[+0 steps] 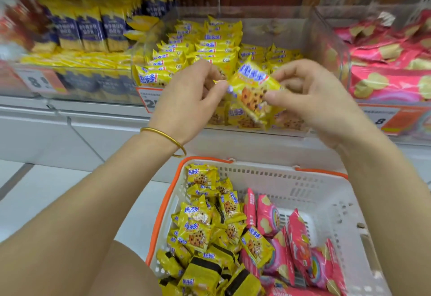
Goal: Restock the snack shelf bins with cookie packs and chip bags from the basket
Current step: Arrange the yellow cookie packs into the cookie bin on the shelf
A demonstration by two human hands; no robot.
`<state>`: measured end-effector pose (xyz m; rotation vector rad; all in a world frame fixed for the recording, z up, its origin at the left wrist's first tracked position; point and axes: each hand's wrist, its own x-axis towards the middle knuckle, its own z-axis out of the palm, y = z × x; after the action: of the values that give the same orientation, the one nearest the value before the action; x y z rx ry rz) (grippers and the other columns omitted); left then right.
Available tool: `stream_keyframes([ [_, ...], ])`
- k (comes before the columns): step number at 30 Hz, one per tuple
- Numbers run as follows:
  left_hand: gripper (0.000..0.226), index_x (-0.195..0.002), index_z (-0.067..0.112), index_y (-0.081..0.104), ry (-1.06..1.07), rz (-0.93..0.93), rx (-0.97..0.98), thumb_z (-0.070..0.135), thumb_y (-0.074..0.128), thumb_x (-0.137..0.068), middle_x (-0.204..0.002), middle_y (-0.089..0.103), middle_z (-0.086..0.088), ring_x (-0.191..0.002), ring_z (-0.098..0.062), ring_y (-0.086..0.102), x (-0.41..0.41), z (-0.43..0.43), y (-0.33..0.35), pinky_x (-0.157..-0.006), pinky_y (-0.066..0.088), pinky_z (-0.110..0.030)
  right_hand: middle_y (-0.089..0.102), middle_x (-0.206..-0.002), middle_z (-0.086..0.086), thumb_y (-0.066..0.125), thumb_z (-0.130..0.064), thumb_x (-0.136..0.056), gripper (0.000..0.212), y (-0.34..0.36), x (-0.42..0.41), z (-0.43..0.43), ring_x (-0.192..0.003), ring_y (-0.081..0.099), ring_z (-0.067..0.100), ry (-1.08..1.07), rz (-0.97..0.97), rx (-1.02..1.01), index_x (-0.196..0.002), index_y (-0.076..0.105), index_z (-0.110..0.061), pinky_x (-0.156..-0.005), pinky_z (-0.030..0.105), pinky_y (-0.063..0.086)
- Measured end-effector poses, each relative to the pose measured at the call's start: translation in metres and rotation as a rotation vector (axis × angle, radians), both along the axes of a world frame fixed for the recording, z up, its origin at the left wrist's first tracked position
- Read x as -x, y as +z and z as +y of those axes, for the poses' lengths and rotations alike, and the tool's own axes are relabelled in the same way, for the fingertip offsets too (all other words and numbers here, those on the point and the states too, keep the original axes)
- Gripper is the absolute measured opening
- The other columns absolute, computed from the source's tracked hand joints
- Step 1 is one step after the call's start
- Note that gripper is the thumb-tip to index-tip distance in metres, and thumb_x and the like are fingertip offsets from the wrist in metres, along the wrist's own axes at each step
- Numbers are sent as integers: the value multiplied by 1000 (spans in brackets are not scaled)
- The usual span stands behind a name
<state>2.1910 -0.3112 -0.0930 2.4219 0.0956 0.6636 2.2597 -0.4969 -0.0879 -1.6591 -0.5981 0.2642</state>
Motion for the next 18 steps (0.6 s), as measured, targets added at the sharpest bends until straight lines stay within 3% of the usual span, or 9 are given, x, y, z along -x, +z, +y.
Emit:
stream_keyframes([
  [4, 35, -121, 17, 54, 38, 39, -175, 11, 44, -88, -107, 62, 0, -106, -26, 55, -4, 10, 3, -92, 45, -50, 64, -92, -2, 64, -5, -85, 26, 13, -16, 11, -78, 63, 9, -141, -242, 81, -93, 51, -27, -63, 29, 53],
  [8, 56, -139, 19, 41, 61, 95, -230, -3, 40, -87, -131, 55, -4, -121, -29, 48, -8, 14, 5, -106, 33, -47, 57, -92, -16, 63, -4, -84, 28, 17, -24, 24, -88, 55, 3, -166, -393, 147, -103, 57, -23, -80, 23, 46],
  [13, 70, -148, 22, 20, 66, 141, -210, -7, 36, -87, -134, 53, -6, -108, -31, 55, -11, 15, 9, -95, 43, -45, 53, -96, -15, 65, -6, -83, 29, 16, -23, 45, -96, 51, 6, -130, -521, 292, -108, 61, -20, -75, 12, 37],
  [16, 69, -148, 21, 20, 84, 104, -99, -7, 36, -87, -140, 47, -6, -123, -23, 48, -12, 17, 10, -100, 41, -36, 52, -103, -3, 69, -12, -81, 28, 9, -23, 67, -99, 50, 10, -131, -550, 397, -105, 63, -24, -75, 18, 32],
  [18, 65, -145, 16, 30, 110, 16, -145, -8, 40, -86, -144, 42, -5, -131, -20, 40, -13, 21, 12, -105, 33, -32, 44, -100, -2, 71, -16, -81, 25, 3, -21, 82, -96, 48, 12, -142, -542, 445, -104, 65, -25, -72, 17, 28],
])
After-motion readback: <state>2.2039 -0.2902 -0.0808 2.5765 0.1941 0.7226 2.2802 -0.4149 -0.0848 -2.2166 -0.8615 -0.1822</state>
